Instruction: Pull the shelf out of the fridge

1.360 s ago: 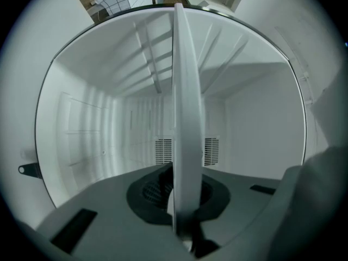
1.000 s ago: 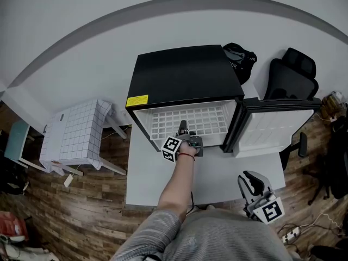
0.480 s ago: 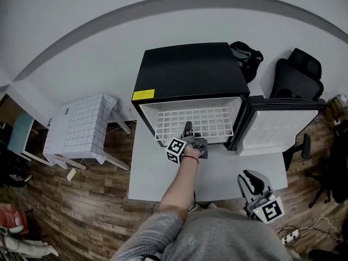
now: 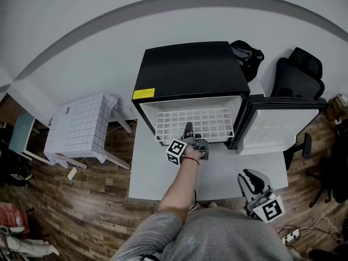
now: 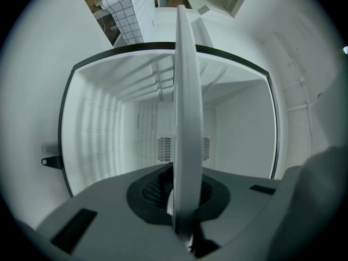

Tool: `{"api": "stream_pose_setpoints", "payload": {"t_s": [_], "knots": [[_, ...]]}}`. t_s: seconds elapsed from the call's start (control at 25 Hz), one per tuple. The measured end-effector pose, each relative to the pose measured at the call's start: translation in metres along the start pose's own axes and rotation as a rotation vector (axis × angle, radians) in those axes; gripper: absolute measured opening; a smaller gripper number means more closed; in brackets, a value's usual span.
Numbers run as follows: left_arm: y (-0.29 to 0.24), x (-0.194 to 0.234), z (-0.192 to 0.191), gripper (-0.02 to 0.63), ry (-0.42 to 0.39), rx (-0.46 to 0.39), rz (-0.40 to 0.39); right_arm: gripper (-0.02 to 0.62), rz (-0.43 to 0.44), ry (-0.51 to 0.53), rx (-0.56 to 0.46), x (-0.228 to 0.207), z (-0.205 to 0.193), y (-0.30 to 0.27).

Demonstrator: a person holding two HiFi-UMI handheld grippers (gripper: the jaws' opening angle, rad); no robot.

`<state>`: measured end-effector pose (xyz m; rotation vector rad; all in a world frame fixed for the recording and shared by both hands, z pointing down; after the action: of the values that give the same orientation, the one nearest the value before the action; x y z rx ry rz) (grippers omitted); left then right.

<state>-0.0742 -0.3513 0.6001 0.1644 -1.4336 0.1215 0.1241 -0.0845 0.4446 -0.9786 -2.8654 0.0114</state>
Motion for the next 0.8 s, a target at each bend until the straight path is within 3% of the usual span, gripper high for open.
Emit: {"api": "stream_pose_setpoints", "payload": {"t_s": [0.8], "knots": [[0.033, -0.002, -0.007, 0.031, 0.005, 0.005, -0.008, 0.08, 0.031, 0.007, -0.004, 0.003, 0.0, -0.012]]}}
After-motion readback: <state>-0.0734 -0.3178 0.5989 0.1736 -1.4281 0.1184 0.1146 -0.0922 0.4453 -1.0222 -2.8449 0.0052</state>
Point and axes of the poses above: the fingertips, and each gripper's own axes: y backward along the fingers, x to its left, z out of its top, the point moved 2 cm from there along y, backward along the fingers, and after that the axes turned 7 degrees about y, right-handed, at the moved point
